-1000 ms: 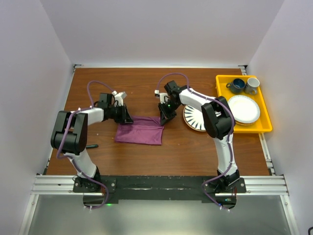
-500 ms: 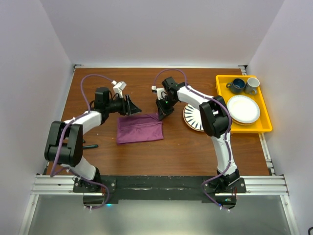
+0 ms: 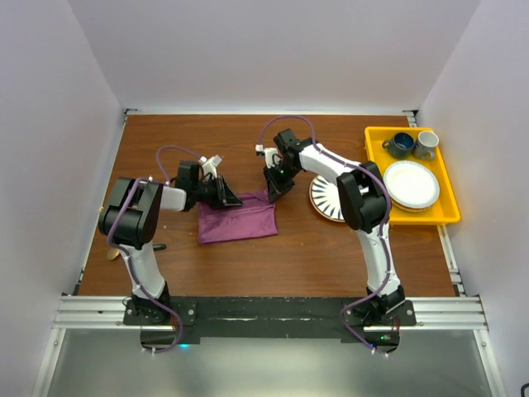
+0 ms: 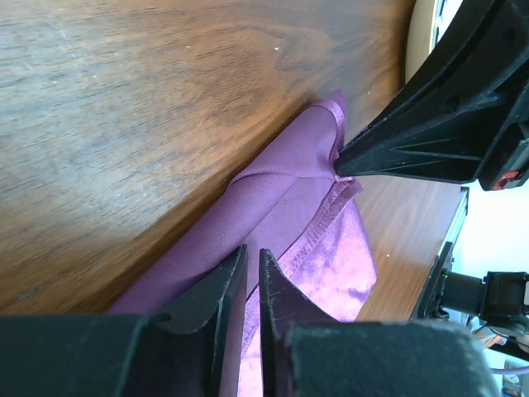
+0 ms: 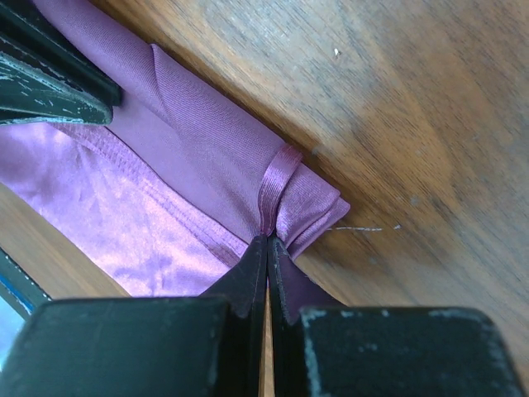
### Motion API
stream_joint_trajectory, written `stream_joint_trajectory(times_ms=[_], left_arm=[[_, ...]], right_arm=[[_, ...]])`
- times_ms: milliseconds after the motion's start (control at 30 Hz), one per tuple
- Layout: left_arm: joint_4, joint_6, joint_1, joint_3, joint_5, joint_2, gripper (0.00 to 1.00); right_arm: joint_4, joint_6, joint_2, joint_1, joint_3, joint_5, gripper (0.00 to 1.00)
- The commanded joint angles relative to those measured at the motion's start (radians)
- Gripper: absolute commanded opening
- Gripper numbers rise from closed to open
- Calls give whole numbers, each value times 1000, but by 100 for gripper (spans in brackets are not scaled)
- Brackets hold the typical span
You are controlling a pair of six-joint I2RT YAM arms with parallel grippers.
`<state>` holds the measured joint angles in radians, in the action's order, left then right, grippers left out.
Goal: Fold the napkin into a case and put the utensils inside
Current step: Smooth out the 2/3-rectangle-folded napkin at the center of the board.
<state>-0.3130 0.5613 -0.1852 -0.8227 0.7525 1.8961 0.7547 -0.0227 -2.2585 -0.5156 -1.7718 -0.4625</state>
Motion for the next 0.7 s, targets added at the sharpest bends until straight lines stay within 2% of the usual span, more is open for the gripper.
stream_joint_trajectory(times_ms=[0, 67, 100, 233, 300, 333, 400, 467, 567, 667], left_arm=[[55, -21, 10, 16, -58, 44, 15], [57, -24, 15, 22, -58, 66, 14], [64, -41, 19, 20, -65, 70, 13], [100, -70, 29, 11, -67, 81, 10], [109, -86, 30, 8, -67, 81, 9], [109, -89, 30, 7, -68, 83, 9], [117, -100, 29, 4, -73, 84, 9], [120, -110, 29, 5, -81, 84, 8], [124, -120, 29, 11, -82, 81, 8], [126, -126, 29, 17, -85, 80, 8]], right_arm=[[50, -28, -15, 8, -78, 5, 0], [106, -37, -9, 14, -110, -7, 7], [119, -40, 6, 19, -136, -28, 15], [193, -46, 40, 54, -221, -85, 26], [198, -54, 48, 68, -262, -106, 29], [189, -52, 54, 68, -271, -135, 33], [135, 14, 62, 68, -261, -168, 36], [11, 102, 60, 66, -238, -233, 41], [-115, 291, 22, 46, -215, -290, 43], [-163, 331, -9, 20, -203, -332, 43]])
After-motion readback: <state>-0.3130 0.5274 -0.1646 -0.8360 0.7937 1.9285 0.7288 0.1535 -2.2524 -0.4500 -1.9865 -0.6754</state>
